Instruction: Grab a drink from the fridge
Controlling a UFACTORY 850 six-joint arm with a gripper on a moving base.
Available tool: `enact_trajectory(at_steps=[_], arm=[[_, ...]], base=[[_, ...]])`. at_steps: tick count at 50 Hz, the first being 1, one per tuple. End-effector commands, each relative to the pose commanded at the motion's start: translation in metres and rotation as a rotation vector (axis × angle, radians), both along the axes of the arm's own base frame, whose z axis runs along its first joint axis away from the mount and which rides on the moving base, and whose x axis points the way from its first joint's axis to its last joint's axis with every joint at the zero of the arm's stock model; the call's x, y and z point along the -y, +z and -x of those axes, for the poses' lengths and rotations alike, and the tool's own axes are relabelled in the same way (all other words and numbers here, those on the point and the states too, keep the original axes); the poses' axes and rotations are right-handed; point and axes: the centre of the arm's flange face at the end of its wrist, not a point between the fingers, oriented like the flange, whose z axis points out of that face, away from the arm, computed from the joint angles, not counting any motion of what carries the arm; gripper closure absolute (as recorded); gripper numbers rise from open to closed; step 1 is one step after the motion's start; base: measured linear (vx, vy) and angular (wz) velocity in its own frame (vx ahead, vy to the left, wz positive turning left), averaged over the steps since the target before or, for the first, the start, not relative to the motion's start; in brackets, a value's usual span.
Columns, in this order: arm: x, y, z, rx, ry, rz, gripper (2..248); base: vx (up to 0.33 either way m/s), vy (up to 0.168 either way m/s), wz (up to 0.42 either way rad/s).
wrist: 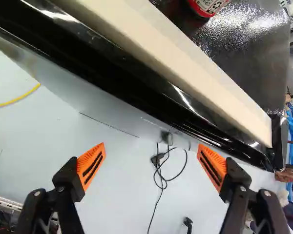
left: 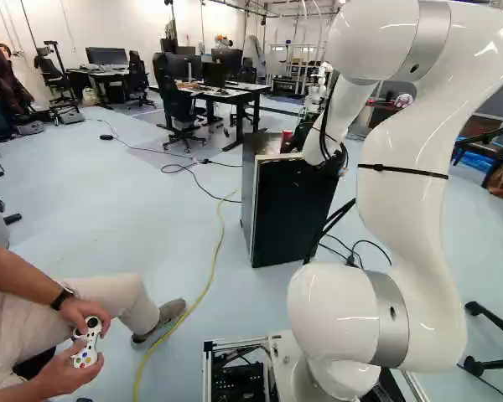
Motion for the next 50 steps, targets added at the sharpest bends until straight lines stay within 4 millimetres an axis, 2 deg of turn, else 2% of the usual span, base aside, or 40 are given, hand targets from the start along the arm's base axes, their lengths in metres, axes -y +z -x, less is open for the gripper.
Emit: enact_trajectory(at_steps=[41,50], arm=[[-0.002,-0.001,-0.010,0.006,0.008,0.002,3],[-0.003,0.000,-0.006,0.003,0.008,0.001,3]], base=[[0.000,0.000,0.000],[0.000,0.000,0.000]])
